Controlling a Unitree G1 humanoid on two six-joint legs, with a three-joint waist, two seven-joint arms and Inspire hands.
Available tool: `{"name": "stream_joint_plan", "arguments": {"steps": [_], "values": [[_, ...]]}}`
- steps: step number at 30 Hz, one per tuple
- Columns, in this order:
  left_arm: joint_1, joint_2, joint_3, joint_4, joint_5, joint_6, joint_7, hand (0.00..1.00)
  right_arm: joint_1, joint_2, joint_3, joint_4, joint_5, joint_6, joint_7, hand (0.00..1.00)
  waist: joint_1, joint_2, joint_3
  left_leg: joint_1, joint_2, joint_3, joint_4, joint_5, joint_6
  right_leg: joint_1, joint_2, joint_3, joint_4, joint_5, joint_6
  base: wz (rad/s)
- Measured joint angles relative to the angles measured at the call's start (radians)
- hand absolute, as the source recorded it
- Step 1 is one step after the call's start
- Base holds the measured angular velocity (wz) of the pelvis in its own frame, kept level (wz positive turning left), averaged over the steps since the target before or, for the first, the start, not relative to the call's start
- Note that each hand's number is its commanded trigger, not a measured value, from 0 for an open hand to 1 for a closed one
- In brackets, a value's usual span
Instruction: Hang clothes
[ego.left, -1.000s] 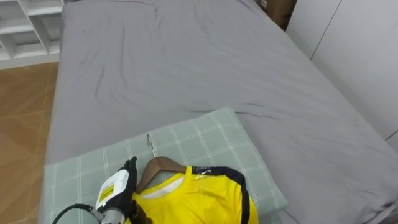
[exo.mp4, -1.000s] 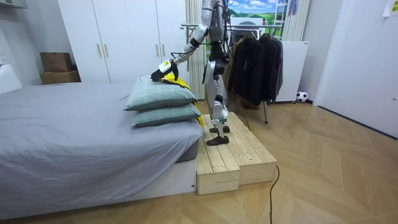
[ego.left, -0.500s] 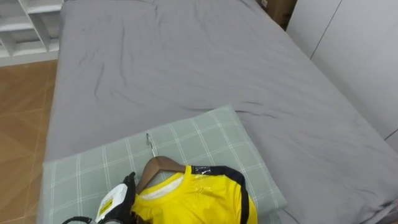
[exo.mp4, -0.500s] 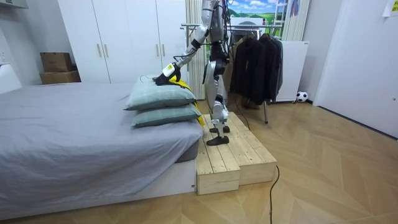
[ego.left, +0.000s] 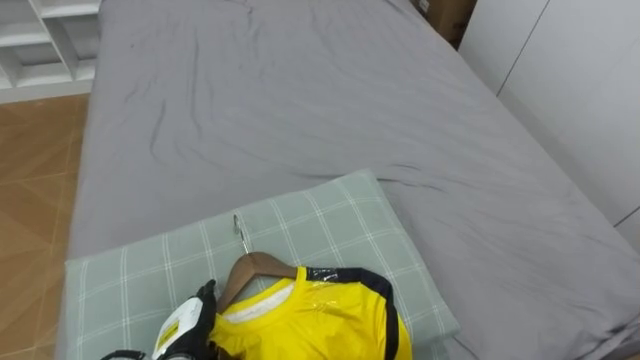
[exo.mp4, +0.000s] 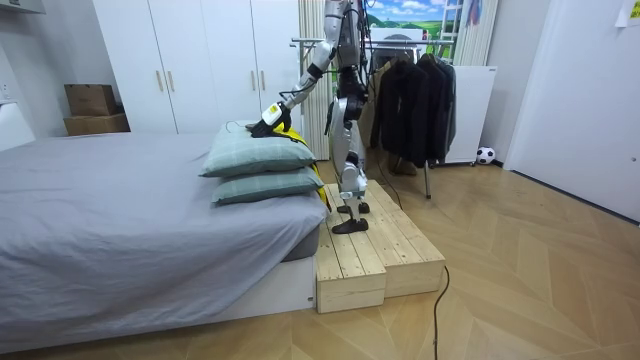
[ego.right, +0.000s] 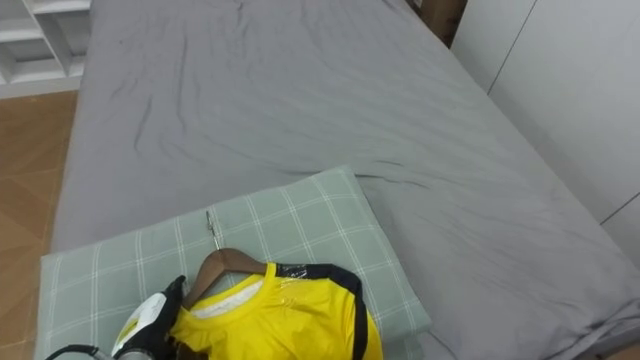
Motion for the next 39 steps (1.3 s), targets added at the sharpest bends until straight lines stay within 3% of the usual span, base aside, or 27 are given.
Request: {"name": "stream_joint_plan", "arguments": {"steps": [1,2,7,12,18,23,39], "values": [[0.0,0.0,0.0,0.0,0.0,0.0,-0.001,0.53,0.0,0.0,0.0,0.0,0.0,0.0,0.0,0.0,0.0,0.0,0.0,0.0,0.0,0.0,0.0,0.0,0.0,0.0,0.0,0.0,0.0,0.0,0.0,0.0],[0.0,0.002,-0.001,0.001,0.001,0.0,-0.002,1.0,0.0,0.0,0.0,0.0,-0.001,0.0,0.0,0.0,0.0,0.0,0.0,0.0,0.0,0.0,0.0,0.0,0.0,-0.001,0.0,0.0,0.0,0.0,0.0,0.0],[-0.003,0.006,0.0,0.001,0.001,0.004,-0.002,1.0,0.0,0.0,0.0,-0.001,0.0,0.001,-0.001,0.0,0.0,0.0,-0.0001,-0.001,0.0,0.003,0.0,0.0,0.0,0.001,0.0,-0.001,0.0,0.0,0.0,0.0],[-0.018,0.042,-0.024,0.004,0.003,0.009,0.002,1.0,0.0,-0.002,0.001,-0.003,0.002,0.01,-0.004,0.0,0.0,0.003,-0.0009,0.002,-0.001,0.006,0.0,0.0,0.0,0.005,-0.001,0.001,-0.001,0.0,0.0,0.0],[-0.026,0.043,-0.027,0.012,0.005,0.033,0.016,1.0,0.0,-0.003,0.001,-0.002,0.002,0.013,-0.007,0.0,0.0,0.007,-0.0012,0.016,-0.001,0.01,-0.002,0.0,0.0,0.018,-0.003,0.003,-0.003,0.0,0.0,-0.01],[-0.033,0.033,-0.027,0.039,0.005,0.045,0.015,1.0,0.0,-0.009,0.001,-0.002,0.002,0.014,-0.007,0.0,-0.001,0.022,-0.0026,0.022,0.0,0.012,-0.003,0.0,0.0,0.022,-0.003,0.004,-0.003,0.0,0.0,0.0],[-0.031,0.023,-0.027,0.057,0.008,0.053,-0.01,1.0,0.0,-0.011,0.001,-0.004,0.001,0.013,-0.01,0.0,-0.002,0.025,-0.0017,0.024,-0.002,0.014,-0.009,0.0,0.0,0.023,-0.003,0.003,-0.005,0.0,0.0,0.0]]}}
